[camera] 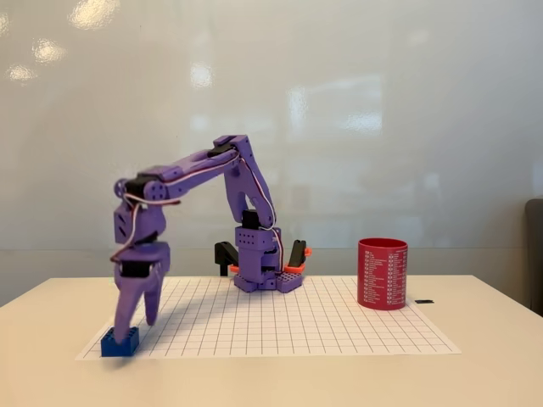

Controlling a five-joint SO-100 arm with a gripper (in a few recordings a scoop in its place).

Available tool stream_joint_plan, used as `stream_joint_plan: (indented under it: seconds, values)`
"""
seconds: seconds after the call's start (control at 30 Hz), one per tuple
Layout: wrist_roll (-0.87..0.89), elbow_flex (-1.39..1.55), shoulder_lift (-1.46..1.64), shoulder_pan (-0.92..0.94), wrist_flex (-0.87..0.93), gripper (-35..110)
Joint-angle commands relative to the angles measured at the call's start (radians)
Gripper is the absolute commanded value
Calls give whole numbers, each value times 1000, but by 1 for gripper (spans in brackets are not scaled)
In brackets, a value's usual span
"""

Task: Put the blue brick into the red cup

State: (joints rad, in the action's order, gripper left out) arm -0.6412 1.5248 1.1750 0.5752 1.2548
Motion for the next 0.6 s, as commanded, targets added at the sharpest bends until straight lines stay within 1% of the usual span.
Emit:
stream_joint_plan:
  seconds: [0.0, 0.23, 0.27, 0.3, 0.33, 0.37, 0.4, 0.57]
  values:
    - [-32, 71, 104, 20, -51, 51]
    - [-61, 80, 112, 32, -100, 48]
    - [-67, 80, 115, 32, -103, 44]
    - [-55, 80, 121, 32, -114, 32]
    - [-23, 83, 130, 37, -129, 13]
    - [21, 84, 141, 38, -156, 1]
    - [40, 84, 150, 40, -169, 0]
    - [3, 100, 187, 51, -198, 0]
